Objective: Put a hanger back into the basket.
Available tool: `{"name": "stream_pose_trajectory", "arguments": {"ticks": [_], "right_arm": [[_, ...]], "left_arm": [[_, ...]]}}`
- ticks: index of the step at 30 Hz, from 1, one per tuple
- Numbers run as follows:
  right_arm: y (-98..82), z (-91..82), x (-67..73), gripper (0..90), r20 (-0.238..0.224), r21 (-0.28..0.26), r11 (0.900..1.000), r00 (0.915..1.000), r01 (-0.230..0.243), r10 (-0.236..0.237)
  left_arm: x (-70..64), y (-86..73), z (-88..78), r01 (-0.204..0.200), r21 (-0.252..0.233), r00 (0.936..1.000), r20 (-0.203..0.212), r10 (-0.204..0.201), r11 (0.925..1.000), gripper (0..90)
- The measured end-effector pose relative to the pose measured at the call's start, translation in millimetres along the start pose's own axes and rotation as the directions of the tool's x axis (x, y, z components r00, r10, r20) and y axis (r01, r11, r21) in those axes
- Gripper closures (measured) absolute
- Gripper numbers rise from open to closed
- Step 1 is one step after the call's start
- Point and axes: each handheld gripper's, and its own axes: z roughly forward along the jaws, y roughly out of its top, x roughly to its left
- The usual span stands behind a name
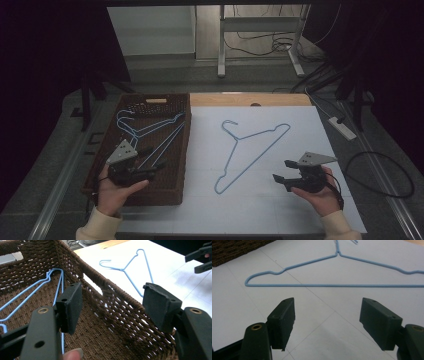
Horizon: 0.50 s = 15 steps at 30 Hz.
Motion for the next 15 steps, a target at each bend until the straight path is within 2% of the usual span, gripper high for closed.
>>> {"name": "stream_pose_trajectory", "arguments": {"ticks": [4, 8, 12, 15], "right_arm": [[5.6, 11.7, -0.5, 30.6, 0.022, 0.035, 0.999, 0.9994, -0.026, 0.025], [15.2, 27.8, -1.3, 34.6, 0.021, 0.082, 0.996, 0.9987, -0.047, 0.045], [25.3, 45.5, -2.9, 45.3, 0.013, 0.139, 0.989, 0.9986, -0.053, 0.051], [34.2, 59.2, -4.8, 63.8, 0.007, 0.189, 0.980, 0.9985, -0.054, 0.054]], "left_arm": [[-0.3, -0.5, -0.3, -0.002, 0.001, 1.0000, 0.002, 0.002, 1.0000, 32.6], [-0.9, -1.3, 0.6, -0.005, 0.004, 1.0000, 0.005, 0.005, 1.0000, 32.5], [-1.5, -2.7, 2.6, -0.007, 0.012, 0.9999, 0.008, 0.007, 0.9999, 32.5], [-2.8, -3.3, 4.1, -0.008, 0.017, 0.9999, 0.014, 0.007, 0.9998, 32.4]]}}
